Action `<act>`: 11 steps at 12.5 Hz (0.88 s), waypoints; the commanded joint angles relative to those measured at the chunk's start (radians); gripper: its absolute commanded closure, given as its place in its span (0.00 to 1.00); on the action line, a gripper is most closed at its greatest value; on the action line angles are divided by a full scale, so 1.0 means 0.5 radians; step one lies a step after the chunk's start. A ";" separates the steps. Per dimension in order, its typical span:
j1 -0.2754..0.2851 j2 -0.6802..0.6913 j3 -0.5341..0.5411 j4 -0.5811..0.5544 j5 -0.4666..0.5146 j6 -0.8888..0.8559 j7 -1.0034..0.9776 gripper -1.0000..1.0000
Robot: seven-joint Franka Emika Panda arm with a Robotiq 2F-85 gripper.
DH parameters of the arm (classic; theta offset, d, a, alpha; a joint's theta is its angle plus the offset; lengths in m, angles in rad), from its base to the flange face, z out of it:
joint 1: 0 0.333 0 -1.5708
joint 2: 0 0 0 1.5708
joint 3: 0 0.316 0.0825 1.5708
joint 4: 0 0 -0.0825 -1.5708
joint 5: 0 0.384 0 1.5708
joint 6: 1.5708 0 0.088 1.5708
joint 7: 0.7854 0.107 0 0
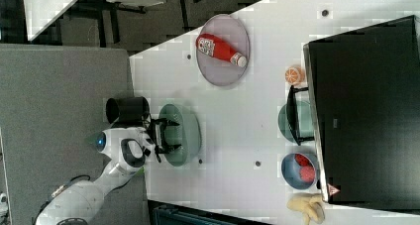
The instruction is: Drag strainer right to left.
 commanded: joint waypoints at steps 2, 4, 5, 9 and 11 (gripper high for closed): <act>0.106 -0.010 -0.043 0.068 0.046 -0.025 0.088 0.00; 0.123 0.001 -0.043 0.093 0.069 -0.031 0.088 0.00; 0.123 -0.001 -0.048 0.097 0.069 -0.028 0.088 0.00; 0.116 -0.199 -0.157 0.062 0.060 -0.278 -0.080 0.00; 0.103 -0.419 -0.267 0.064 0.060 -0.527 -0.450 0.00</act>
